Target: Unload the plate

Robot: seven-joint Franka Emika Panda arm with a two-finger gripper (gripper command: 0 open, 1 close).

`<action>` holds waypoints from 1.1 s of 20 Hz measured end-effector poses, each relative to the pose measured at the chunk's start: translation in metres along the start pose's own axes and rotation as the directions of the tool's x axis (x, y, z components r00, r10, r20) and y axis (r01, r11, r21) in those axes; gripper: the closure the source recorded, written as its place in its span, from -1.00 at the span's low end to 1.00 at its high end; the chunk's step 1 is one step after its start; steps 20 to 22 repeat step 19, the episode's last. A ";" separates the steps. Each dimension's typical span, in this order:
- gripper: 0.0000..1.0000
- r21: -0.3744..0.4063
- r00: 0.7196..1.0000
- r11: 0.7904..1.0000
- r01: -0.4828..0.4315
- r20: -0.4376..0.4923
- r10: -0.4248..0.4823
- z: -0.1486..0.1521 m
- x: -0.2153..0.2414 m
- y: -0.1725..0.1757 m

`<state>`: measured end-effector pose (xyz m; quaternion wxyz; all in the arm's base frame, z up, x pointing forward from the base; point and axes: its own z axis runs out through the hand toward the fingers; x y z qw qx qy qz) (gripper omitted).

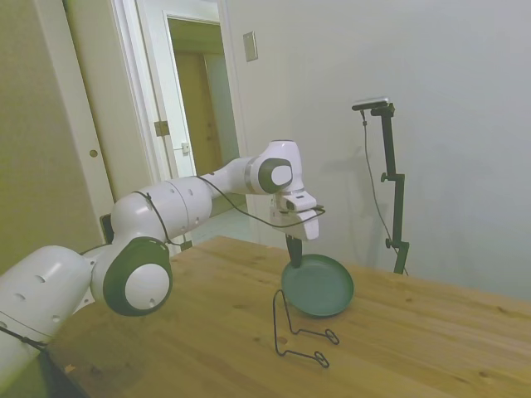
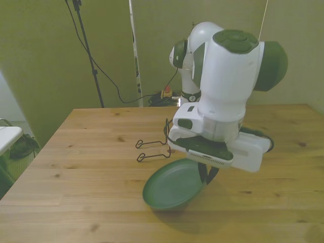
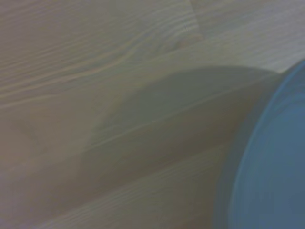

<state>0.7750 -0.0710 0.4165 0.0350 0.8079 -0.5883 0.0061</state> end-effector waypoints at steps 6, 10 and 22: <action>-1.00 -0.012 1.000 1.000 -0.015 -0.015 0.015 0.010 0.008 0.001; -1.00 -0.002 0.999 1.000 -0.014 -0.031 0.014 0.006 0.011 0.001; -1.00 0.143 0.999 0.989 0.035 -0.017 -0.033 -0.079 -0.005 0.009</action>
